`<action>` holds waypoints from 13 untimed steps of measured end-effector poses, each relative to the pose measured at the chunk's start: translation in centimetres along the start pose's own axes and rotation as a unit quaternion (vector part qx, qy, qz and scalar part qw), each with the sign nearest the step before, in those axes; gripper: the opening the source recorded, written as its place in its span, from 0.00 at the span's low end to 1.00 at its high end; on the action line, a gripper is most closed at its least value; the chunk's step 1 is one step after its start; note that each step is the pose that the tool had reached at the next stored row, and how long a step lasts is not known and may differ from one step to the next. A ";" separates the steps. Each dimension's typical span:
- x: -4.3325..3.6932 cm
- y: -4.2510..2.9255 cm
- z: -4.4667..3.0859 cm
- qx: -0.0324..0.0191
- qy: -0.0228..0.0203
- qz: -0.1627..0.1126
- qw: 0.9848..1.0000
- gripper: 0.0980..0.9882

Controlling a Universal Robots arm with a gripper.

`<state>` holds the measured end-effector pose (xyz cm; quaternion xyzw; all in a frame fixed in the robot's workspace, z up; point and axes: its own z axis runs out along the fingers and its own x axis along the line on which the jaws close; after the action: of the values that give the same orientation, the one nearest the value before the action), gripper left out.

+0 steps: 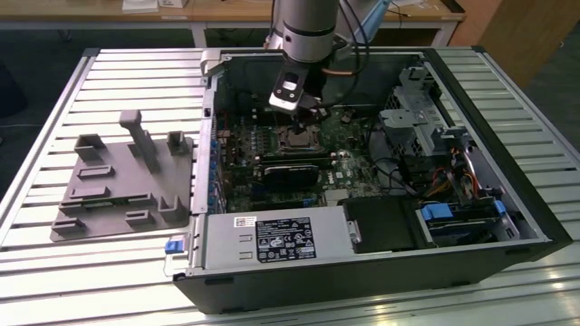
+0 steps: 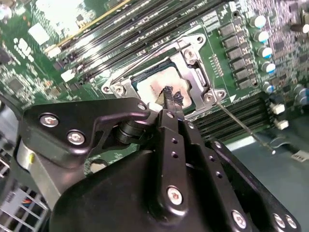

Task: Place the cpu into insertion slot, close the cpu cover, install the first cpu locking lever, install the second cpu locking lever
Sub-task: 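Close the cpu cover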

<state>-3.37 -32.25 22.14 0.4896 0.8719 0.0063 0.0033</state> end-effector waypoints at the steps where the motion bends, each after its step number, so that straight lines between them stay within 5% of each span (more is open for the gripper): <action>1: 0.00 0.00 0.00 0.000 0.000 -0.009 1.000 0.00; 7: 0.00 0.00 0.01 0.000 0.001 -0.064 0.998 0.00; 13: 0.00 0.00 0.02 0.000 0.002 -0.118 0.993 0.00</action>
<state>-3.37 -32.25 22.13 0.3831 0.9237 0.0067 0.0025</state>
